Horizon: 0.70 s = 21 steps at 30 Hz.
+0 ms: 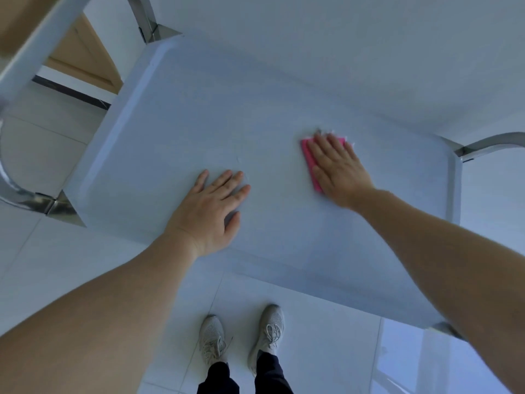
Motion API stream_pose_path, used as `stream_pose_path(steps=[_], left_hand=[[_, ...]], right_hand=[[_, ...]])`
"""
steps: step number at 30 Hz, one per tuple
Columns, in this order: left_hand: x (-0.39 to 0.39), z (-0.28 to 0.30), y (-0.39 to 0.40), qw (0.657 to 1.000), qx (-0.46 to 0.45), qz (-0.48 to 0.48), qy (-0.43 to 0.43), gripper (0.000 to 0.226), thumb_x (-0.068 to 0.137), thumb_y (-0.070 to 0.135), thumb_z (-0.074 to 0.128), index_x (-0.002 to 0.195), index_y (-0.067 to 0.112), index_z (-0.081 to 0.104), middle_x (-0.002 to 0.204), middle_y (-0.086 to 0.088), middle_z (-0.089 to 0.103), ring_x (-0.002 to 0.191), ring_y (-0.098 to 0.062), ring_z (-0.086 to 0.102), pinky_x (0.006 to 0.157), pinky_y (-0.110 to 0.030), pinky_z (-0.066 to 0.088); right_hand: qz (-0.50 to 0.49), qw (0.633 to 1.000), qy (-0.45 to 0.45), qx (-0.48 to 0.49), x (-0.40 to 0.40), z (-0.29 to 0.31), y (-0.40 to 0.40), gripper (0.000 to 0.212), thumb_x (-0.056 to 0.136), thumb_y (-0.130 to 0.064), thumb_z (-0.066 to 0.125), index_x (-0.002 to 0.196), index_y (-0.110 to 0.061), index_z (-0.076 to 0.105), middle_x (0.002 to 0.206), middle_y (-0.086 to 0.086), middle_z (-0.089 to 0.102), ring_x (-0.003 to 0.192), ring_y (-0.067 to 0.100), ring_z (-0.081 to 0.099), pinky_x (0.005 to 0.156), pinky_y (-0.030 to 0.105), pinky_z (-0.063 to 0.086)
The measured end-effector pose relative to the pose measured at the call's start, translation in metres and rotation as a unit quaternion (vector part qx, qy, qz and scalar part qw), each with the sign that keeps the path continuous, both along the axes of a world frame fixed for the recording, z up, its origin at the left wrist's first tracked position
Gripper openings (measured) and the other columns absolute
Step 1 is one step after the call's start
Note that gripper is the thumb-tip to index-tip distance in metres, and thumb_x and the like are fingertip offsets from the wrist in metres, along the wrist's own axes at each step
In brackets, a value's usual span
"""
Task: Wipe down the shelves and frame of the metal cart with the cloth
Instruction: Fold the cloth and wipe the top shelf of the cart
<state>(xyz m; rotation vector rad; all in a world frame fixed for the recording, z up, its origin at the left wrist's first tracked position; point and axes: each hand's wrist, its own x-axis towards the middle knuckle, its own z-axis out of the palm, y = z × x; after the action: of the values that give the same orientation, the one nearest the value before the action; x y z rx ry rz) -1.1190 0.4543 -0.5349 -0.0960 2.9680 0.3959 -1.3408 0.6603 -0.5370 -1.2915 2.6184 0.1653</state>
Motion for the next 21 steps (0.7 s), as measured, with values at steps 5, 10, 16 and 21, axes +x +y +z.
stream_pose_path(steps=[5,10,16,21], left_hand=[[0.000,-0.002,0.000,1.000,0.002,0.004,0.007,0.060,0.085,0.038,0.022,0.139,0.017,0.040,0.151,-0.003,0.029,0.140,-0.021,0.026,0.116,-0.047,0.009],[0.001,-0.005,-0.001,1.000,-0.002,0.008,0.012,0.055,0.087,0.034,0.034,0.139,0.018,0.039,0.151,-0.003,0.030,0.140,-0.020,0.026,0.116,-0.046,0.010],[0.001,-0.006,-0.001,1.000,-0.001,0.013,0.022,0.056,0.087,0.036,0.029,0.138,0.018,0.040,0.150,-0.003,0.031,0.139,-0.020,0.027,0.115,-0.046,0.012],[0.001,-0.007,0.000,0.998,0.020,0.024,0.047,0.051,0.086,0.027,0.037,0.136,0.018,0.044,0.149,-0.002,0.034,0.138,-0.020,0.030,0.115,-0.046,0.015]], right_hand=[[-0.042,0.999,-0.002,-0.014,-0.056,-0.003,-0.009,0.055,0.099,-0.039,0.021,0.150,-0.024,0.007,0.159,0.001,0.004,0.146,0.024,0.002,0.118,0.041,0.000],[-0.065,0.997,0.003,-0.038,-0.076,-0.004,-0.023,0.054,0.100,-0.036,0.023,0.150,-0.023,0.010,0.159,0.001,0.006,0.146,0.025,0.002,0.118,0.045,0.000],[-0.062,0.997,0.011,-0.046,-0.084,-0.004,-0.054,0.055,0.099,-0.035,0.023,0.150,-0.018,0.009,0.159,0.003,0.005,0.145,0.027,0.003,0.117,0.046,0.000],[-0.041,0.998,0.010,-0.041,-0.076,-0.005,-0.056,0.056,0.099,-0.034,0.023,0.150,-0.017,0.008,0.159,0.005,0.004,0.145,0.029,0.002,0.117,0.046,-0.002]])
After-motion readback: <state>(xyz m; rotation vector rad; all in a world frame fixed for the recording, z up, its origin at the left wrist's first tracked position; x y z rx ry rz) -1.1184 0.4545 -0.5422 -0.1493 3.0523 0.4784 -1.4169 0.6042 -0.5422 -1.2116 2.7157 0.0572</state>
